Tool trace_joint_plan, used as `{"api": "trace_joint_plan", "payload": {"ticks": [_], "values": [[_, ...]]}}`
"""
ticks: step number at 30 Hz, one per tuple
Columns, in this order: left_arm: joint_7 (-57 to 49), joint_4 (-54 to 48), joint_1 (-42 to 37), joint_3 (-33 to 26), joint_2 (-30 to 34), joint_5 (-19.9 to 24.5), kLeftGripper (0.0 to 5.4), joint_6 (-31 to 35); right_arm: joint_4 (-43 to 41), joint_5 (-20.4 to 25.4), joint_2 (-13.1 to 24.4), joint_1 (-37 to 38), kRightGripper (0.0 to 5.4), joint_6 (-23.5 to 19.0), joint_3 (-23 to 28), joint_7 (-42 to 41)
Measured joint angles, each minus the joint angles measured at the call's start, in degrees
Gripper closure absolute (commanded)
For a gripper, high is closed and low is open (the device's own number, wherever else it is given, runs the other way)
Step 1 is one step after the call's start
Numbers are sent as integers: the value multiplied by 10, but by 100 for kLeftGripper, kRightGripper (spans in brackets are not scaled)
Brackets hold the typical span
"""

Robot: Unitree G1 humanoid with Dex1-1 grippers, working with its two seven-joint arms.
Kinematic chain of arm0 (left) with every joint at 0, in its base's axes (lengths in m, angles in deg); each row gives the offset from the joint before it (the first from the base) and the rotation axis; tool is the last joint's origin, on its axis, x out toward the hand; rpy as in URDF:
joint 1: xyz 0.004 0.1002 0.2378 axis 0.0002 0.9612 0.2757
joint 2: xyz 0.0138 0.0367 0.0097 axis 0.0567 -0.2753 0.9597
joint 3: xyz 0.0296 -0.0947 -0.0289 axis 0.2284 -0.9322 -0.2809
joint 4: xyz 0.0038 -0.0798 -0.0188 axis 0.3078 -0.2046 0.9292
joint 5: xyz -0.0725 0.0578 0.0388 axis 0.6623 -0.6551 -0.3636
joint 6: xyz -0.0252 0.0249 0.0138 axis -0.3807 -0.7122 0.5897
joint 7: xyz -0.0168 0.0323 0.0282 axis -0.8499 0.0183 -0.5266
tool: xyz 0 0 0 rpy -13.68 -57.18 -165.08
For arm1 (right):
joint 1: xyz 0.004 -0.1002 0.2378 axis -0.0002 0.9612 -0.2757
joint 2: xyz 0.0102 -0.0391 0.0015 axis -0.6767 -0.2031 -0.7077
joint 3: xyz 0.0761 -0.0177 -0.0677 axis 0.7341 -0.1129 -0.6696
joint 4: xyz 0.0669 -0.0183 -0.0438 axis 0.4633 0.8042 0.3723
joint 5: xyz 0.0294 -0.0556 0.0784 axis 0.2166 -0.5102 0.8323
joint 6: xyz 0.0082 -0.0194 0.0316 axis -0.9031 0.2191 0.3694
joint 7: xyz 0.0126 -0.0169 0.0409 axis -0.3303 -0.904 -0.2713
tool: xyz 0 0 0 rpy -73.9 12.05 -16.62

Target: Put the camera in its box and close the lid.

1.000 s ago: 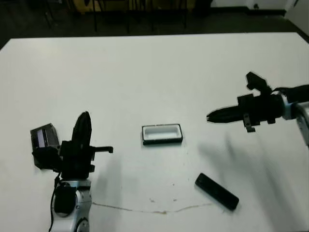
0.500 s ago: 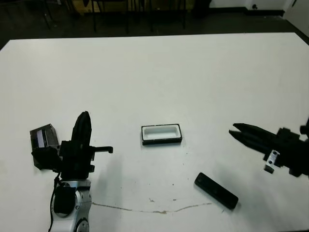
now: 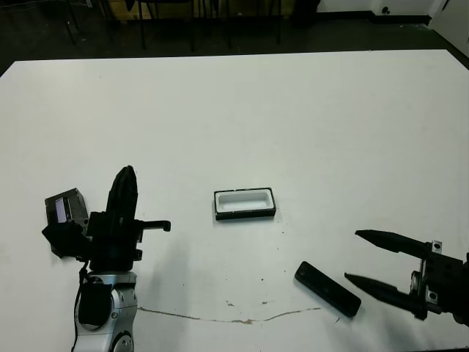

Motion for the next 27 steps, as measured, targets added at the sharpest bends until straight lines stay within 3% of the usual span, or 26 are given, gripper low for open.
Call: {"api": "trace_joint_plan", "payload": {"ticks": [4, 7, 13, 27], "values": [[1, 0, 0, 0, 0, 2, 540, 0, 0, -18, -20, 24, 54, 8, -16, 35], [2, 0, 1, 0, 0, 2, 540, 1, 20, -53, -42, 30, 2, 42, -38, 60], [2, 1, 0, -1, 0, -1, 540, 1, 70, -94, -57, 29, 2, 103, -74, 75], [1, 0, 1, -1, 0, 2, 540, 11, 97, -112, -56, 46, 2, 149, -116, 78]]}}
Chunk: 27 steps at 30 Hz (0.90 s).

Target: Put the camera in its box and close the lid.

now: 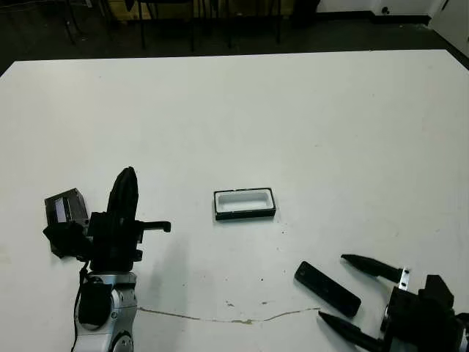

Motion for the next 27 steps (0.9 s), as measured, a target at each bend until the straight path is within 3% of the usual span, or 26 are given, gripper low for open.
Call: {"api": "trace_joint_plan", "payload": {"ticks": [7, 13, 19, 27], "values": [[-3, -3, 0, 0, 0, 0, 540, 0, -6, 5, 9, 4, 2, -14, -4, 8], [-2, -3, 0, -2, 0, -1, 540, 0, -39, 24, -9, 28, 2, -70, 2, 92], [0, -3, 0, -5, 0, 0, 540, 0, -49, -14, -52, 50, 84, -39, 9, 179], [3, -3, 0, -11, 1, -1, 540, -1, -14, -29, -35, 36, 233, 19, 1, 151]]}}
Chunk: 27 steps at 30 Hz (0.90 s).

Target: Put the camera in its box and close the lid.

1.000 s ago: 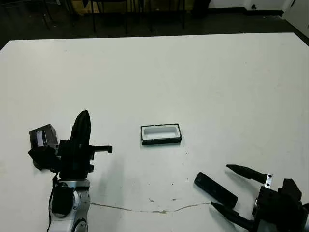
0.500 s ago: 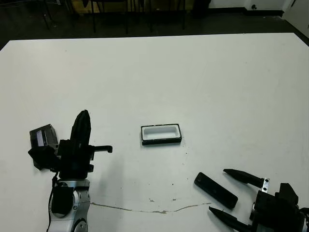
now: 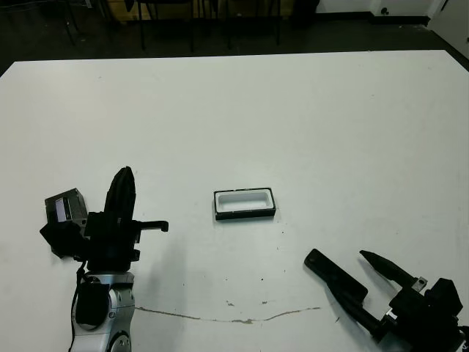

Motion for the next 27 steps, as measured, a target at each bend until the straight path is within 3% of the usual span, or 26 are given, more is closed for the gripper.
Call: {"api": "trace_joint_plan", "payload": {"ticks": [7, 13, 20, 27], "values": [[2, 0, -1, -1, 0, 1, 540, 0, 2, 1, 77, -17, 362, -25, -10, -52], [2, -1, -1, -1, 0, 1, 540, 1, 19, 7, 94, -30, 461, -15, -17, -82], [2, -6, -1, -1, 0, 8, 540, 1, 25, 12, 95, -34, 468, -11, -17, -87], [2, -7, -1, -1, 0, 8, 540, 1, 7, 22, 87, -31, 468, -49, -11, -47]]}}
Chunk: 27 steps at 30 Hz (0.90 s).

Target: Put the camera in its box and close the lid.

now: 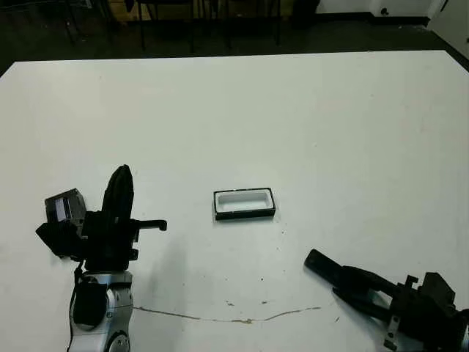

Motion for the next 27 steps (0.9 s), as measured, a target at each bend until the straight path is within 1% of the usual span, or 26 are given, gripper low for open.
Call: {"api": "trace_joint_plan", "payload": {"ticks": [1, 4, 5, 7, 8, 9, 11, 13, 14, 17, 18, 20, 22, 23, 27], "values": [[0, 0, 0, 0, 0, 0, 540, 0, 1, 9, -6, -2, 468, -8, 3, 5], [0, 0, 0, 2, 0, -3, 540, 0, 10, 59, -14, -35, 468, -66, 20, 18], [0, 0, 0, 3, 0, -6, 540, 0, 20, 83, -15, -52, 468, -87, 26, 14], [-1, 0, -1, 5, 0, -10, 540, -1, 42, 127, -14, -99, 469, -122, 37, -4], [-1, 0, -1, 7, 0, -12, 540, -1, 46, 140, -11, -129, 469, -141, 44, -6], [-1, 0, -1, 8, -1, -12, 540, -1, 47, 143, -4, -158, 469, -161, 48, 0], [-3, 0, 0, 10, -1, -12, 540, -1, 61, 142, 12, -224, 469, -187, 53, 7], [-4, 0, 0, 10, -1, -12, 540, 0, 105, 143, 14, -306, 469, -187, 48, -18], [-4, 0, 0, 11, -1, -12, 540, 0, 138, 143, 12, -353, 469, -182, 39, -46], [-5, 1, 0, 12, -1, -12, 540, -1, 191, 117, 7, -477, 469, -177, -7, -96], [-6, 2, 0, 12, -1, -13, 540, -1, 196, 110, 4, -510, 469, -182, -20, -100], [-8, 5, 0, 12, -1, -19, 540, -2, 206, 98, -4, -578, 469, -212, -53, -106], [-9, 8, 0, 12, -1, -20, 540, -2, 219, 82, -17, -628, 469, -231, -85, -116], [-10, 9, 0, 13, -1, -20, 540, -2, 233, 70, -24, -650, 469, -232, -102, -127], [-10, 12, 1, 14, -1, -21, 540, -3, 315, 19, -52, -728, 469, -219, -166, -197]]}}
